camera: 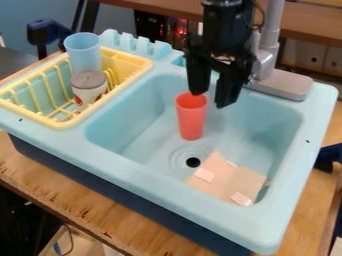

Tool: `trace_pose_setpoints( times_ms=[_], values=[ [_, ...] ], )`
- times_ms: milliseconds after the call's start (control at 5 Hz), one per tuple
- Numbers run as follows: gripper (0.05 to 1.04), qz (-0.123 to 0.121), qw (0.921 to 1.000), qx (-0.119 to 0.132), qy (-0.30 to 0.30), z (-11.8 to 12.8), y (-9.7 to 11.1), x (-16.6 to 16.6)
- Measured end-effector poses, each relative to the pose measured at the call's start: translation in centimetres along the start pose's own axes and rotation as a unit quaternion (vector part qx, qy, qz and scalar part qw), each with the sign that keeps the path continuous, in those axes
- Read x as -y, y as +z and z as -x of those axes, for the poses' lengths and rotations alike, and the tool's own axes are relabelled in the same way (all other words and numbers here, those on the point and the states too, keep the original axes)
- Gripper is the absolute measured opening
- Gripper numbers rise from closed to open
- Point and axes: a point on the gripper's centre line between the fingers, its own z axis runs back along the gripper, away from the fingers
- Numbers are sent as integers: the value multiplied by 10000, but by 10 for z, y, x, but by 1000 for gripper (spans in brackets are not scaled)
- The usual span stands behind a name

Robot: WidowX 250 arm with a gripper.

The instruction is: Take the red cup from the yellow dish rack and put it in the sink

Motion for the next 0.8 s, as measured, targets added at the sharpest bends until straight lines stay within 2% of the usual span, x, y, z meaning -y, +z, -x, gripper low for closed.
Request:
trace_pose_setpoints(
  times_ms=[200, 400, 600, 800],
  values=[
    [1005, -67, 9995, 263, 151, 12, 32, -4],
    [1001, -492, 9941, 403, 883, 41, 69, -32],
    [1001, -792, 9883, 16, 1305, 68, 76, -63],
    [1001, -672, 9838, -485, 1590, 79, 63, -89]
  ],
)
